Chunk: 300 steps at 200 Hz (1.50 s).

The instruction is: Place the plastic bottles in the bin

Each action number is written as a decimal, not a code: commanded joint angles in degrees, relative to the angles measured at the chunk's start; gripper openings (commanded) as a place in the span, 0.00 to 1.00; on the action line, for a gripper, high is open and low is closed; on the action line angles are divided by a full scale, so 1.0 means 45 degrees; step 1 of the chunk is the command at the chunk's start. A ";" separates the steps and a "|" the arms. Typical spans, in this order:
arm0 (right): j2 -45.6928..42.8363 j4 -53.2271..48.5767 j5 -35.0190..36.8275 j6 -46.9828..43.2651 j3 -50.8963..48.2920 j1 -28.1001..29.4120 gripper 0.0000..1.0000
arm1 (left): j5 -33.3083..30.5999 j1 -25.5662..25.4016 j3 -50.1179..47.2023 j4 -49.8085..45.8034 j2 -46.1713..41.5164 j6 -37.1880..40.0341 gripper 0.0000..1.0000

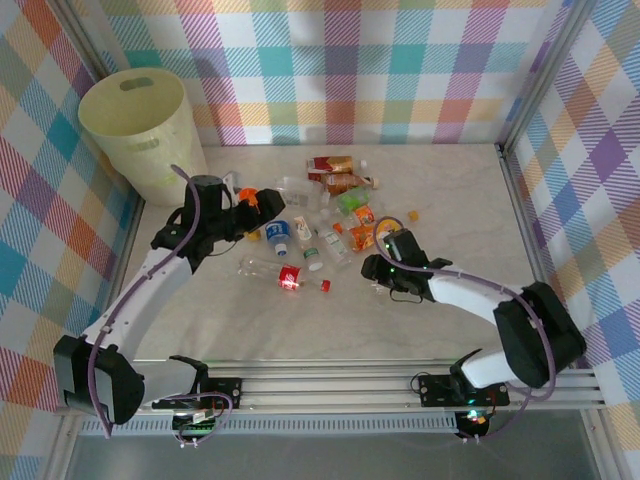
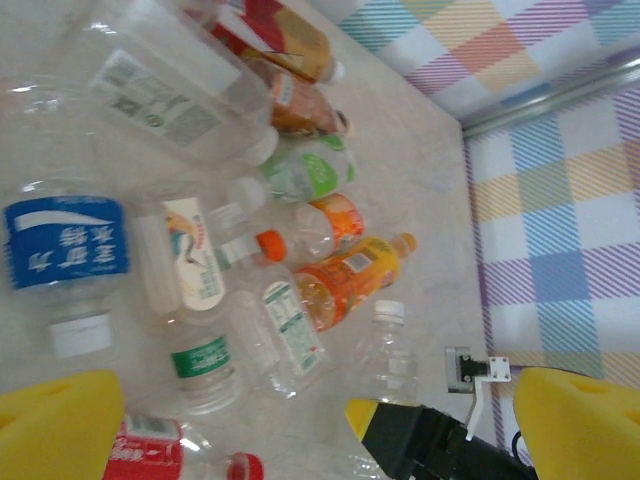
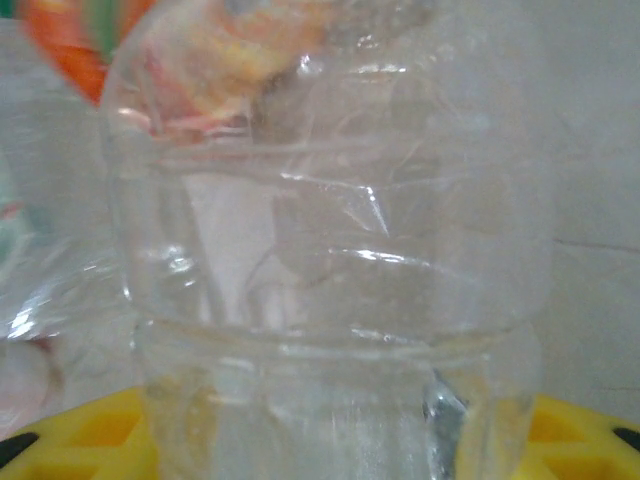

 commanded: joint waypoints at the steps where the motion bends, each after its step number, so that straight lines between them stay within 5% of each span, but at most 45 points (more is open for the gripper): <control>1: -0.0949 0.0763 -0.0086 -0.2047 -0.0102 0.0140 0.49 | 0.1494 -0.0370 -0.0171 0.1681 0.0257 0.0114 1.00; 124: -0.3117 0.3037 -0.4522 -0.3941 0.0767 0.0191 0.44 | 0.4484 -0.2947 0.0383 0.5418 0.1764 0.0683 0.98; 211: -0.2527 0.5278 -0.6954 -0.4063 0.1605 0.0448 0.44 | 0.4371 -0.3791 0.1264 0.5354 0.2860 0.0830 0.96; 275: -0.1810 0.5232 -0.8051 -0.4748 0.2453 0.0675 0.49 | 0.4730 -0.3812 0.1195 0.5764 0.2681 0.0864 0.68; 300: -0.1653 0.5291 -0.7632 -0.4466 0.2445 0.0699 0.62 | 0.4219 -0.3812 0.1140 0.5668 0.2571 0.1023 0.54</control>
